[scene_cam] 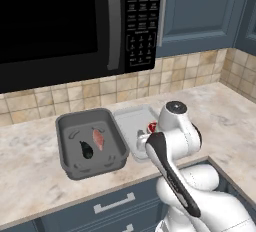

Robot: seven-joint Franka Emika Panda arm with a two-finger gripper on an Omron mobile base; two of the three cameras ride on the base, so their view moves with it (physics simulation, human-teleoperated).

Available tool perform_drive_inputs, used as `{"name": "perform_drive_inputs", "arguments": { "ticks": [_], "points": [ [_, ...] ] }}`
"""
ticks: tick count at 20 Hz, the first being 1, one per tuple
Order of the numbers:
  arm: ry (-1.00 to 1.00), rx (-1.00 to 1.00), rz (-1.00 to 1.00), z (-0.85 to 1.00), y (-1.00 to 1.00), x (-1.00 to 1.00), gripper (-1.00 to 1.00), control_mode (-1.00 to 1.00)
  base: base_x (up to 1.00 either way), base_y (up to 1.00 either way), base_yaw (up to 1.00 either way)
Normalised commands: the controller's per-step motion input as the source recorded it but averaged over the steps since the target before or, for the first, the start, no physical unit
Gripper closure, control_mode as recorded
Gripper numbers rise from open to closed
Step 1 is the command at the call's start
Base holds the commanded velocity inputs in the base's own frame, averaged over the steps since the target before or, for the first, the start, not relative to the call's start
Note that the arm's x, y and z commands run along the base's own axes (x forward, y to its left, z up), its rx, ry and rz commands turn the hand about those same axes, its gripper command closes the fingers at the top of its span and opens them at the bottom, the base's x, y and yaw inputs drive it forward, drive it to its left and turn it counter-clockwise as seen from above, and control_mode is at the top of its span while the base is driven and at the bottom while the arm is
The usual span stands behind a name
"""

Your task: Place one eggplant and one steak in each tupperware on the nearby counter, to pack two identical lunches.

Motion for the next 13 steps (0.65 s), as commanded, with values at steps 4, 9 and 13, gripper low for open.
{"name": "perform_drive_inputs", "arguments": {
  "ticks": [4, 9, 13],
  "points": [
    [-0.17, -0.1, -0.04, 0.32, 0.57, -0.97, -1.0, -1.0, 0.0, 0.0, 0.0],
    [-0.21, -0.15, -0.07, 0.41, 0.74, -0.84, -1.0, -1.0, 0.0, 0.0, 0.0],
    [-0.31, -0.15, -0.07, 0.27, 0.64, -0.88, -1.0, -1.0, 0.0, 0.0, 0.0]
  ]
}}
